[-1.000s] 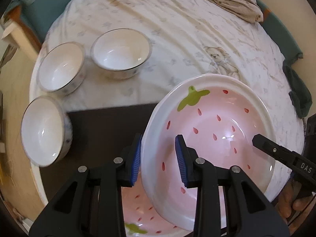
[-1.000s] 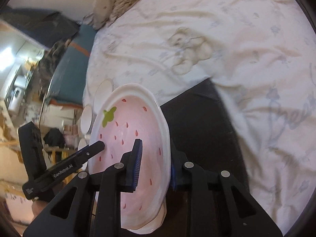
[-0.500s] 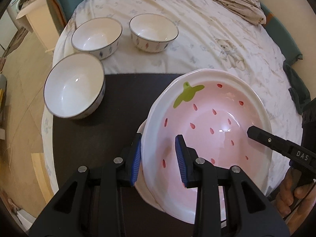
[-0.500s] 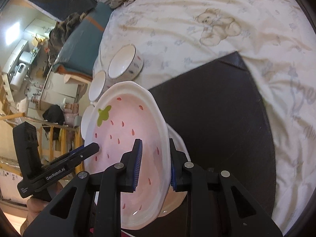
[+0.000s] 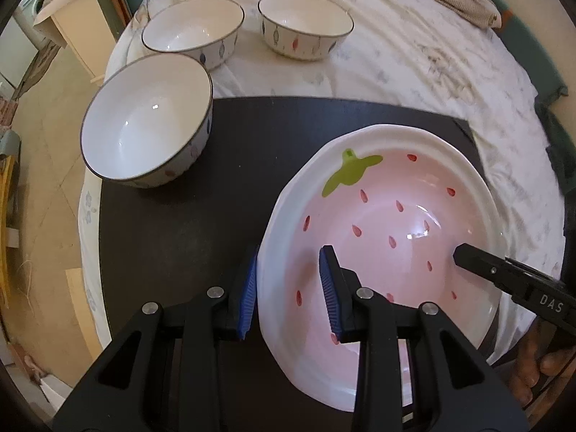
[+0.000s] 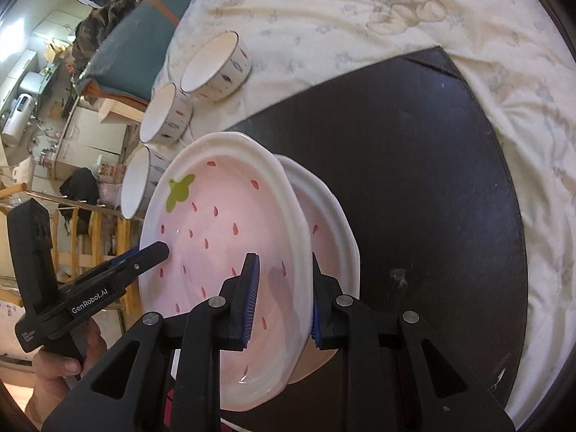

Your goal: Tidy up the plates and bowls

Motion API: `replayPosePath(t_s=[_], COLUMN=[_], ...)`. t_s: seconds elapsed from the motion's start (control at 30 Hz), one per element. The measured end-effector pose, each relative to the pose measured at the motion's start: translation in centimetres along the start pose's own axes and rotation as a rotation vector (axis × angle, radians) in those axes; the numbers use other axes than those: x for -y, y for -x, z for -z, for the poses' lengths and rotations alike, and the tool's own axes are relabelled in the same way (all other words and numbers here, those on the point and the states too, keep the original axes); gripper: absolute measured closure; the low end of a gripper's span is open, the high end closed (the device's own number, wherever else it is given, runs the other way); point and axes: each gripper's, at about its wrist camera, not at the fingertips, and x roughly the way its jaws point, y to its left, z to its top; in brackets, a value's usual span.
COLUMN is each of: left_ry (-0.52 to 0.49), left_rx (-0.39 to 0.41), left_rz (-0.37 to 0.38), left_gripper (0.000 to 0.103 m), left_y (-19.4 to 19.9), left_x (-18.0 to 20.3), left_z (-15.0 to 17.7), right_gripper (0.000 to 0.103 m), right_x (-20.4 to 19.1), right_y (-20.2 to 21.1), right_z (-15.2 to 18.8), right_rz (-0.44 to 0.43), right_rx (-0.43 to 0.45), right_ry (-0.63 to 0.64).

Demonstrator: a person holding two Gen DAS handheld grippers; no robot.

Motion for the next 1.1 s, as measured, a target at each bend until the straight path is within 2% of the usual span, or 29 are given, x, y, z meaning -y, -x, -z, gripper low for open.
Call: replayPosePath(t_s=[0.3,0.53,0.6,0.63,0.73,0.87,1.1], left_ry=[-0.011,-0.062,-0.08,-0.083,-0.087,-0.094,-0.113], left_rx=[-0.041,-0.034,-0.046,-0.053,-0.046,-0.046,-0.047], left_rz=[-0.027,-0.069,-0.077,-0.076,-0.094,-0.075,-0.092], left_gripper=[0.074,0.074,0.067,0.06,0.059,0.059,0.059], left_y=[-1.4,-1.9,-2.4,-2.5,-2.6,-2.5,-2.4], left_x=[0.0,0.7,1.1,1.2,1.7,1.3,1.4], left_z=[0.0,0.1,0.5,0.7,1.0,1.2,1.3], right_gripper=[0.076,0.077,0.077,0.077,0.076,0.074,0.074], right_x=[0.9,0.5,0.4,0.4,0.3,0.3,0.7], right_y=[-1.7,-1.7,-1.8,-1.7,-1.8,-1.9,-1.8], right_z=[0.5,0.4,0.4,0.4,0.4,0.2,0.0], right_rz=[0.049,0.086,0.095,0.098,0.101,0.094,0.075], right_rx=[-0.055,-0.041,-0.046,-0.045,-0.044,-0.054,-0.103], right_ry=[-0.009,0.005,0.006,0.005,0.007,0.003,-0.036])
